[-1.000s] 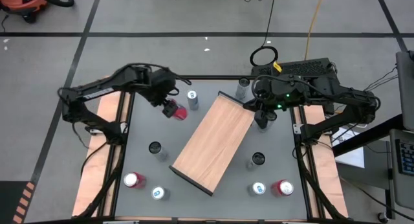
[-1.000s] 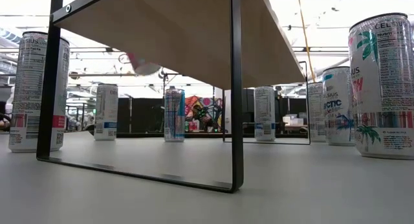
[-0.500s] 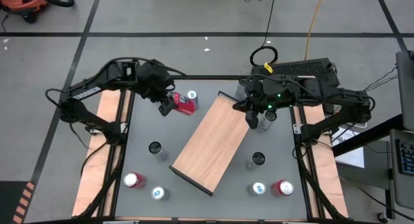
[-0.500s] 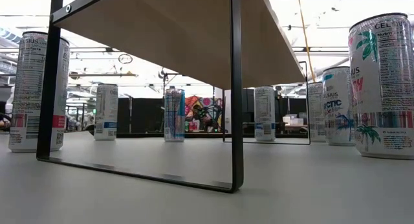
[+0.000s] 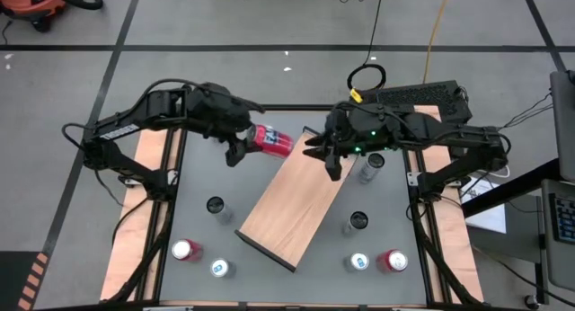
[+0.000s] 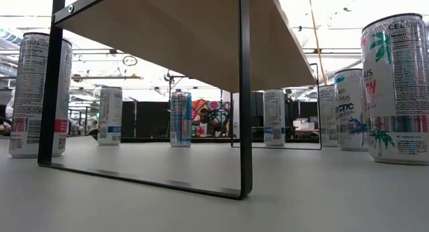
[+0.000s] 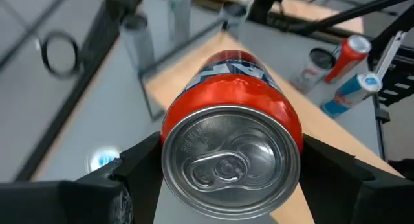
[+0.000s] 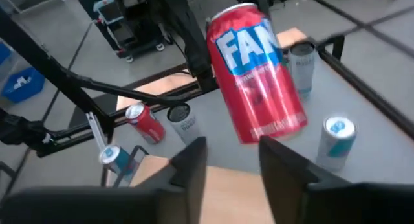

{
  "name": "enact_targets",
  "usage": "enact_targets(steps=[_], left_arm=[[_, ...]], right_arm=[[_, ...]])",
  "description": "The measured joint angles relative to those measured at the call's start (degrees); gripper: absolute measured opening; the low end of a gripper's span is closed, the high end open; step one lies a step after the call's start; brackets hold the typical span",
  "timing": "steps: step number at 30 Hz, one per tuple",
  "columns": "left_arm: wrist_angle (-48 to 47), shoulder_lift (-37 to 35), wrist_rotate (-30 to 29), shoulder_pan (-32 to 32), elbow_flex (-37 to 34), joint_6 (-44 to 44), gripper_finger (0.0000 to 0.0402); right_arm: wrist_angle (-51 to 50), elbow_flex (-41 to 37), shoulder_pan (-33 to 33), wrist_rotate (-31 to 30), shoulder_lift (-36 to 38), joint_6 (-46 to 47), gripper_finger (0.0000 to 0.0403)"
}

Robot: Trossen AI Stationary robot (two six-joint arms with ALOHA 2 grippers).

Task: Place canned beverage on shelf
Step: Put the red soda can on the shelf

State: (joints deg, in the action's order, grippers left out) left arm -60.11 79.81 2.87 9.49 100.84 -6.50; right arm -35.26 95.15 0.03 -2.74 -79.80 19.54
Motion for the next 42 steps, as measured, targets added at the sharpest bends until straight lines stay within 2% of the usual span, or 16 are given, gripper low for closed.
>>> enact_targets(steps=[7,11,16,24,28,42], left_arm=[[6.1,0.1,-0.1,-1.2,0.0,7.1,0.0283],[6.5,1.0,-0.1,-1.7,0.0,8.6,0.0283],[6.7,2.7,0.0,-2.9,0.0,9.8,0.0283],[7.4,4.3,0.3,-4.9,0.0,11.9,0.0283],[9.1,4.3,0.3,-5.1,0.0,11.8,0.0283],[13.4,4.4,0.8,-5.2,0.0,11.8,0.0283]], right_arm=[[8.5,0.0,0.0,-0.9,-1.8,-9.3,0.0244],[9.8,0.0,0.0,-3.2,-2.9,-11.7,0.0303],[9.6,0.0,-0.3,-3.2,-4.4,-10.9,0.0349],[4.8,0.0,-1.3,1.1,-5.4,-8.2,0.0357],[1.5,0.0,-1.6,1.4,-5.4,-8.0,0.0357],[-0.3,0.0,-2.0,3.1,-5.4,-8.4,0.0353]])
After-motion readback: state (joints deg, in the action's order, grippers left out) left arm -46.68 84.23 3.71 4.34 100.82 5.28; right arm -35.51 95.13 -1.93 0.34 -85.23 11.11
